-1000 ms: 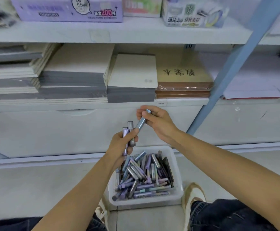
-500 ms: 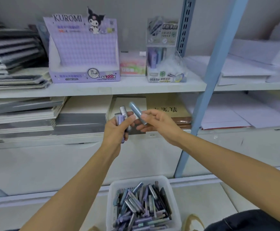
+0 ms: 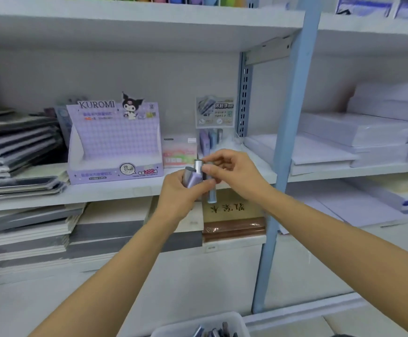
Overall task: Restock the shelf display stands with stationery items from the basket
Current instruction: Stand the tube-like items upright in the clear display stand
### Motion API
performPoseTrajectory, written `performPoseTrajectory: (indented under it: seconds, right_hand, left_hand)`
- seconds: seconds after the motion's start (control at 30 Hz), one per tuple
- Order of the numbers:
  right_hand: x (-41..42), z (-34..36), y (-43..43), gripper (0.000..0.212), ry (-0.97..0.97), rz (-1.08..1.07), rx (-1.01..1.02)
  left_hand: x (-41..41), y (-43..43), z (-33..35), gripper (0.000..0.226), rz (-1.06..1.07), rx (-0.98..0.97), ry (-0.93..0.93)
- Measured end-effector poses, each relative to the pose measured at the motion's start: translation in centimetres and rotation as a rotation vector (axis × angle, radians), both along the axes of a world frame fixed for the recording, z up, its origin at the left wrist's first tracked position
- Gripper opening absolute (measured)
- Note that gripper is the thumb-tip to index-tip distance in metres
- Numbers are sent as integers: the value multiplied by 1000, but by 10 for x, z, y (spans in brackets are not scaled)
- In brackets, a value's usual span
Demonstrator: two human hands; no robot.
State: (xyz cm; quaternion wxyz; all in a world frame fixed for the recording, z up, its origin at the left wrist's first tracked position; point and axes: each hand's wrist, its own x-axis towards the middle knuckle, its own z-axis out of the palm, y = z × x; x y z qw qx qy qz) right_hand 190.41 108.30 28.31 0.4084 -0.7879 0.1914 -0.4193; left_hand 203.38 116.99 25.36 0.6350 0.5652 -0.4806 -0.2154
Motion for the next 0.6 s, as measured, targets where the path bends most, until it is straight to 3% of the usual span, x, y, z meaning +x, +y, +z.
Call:
performPoseTrajectory:
  seconds: [0.1,0.27,0.6]
  right_hand:
    - [-3,20,-18,13,-79,-34,-10]
    - [1,46,-68,21,-235,-194,26]
    - [48,41,-139,24,-1,-358,-160]
  left_hand:
    - [5,-8,16,8,-52,26,68]
    - [25,-25,34,14,-98,40,136]
    - [56,-62,37,23,-180,-8,113]
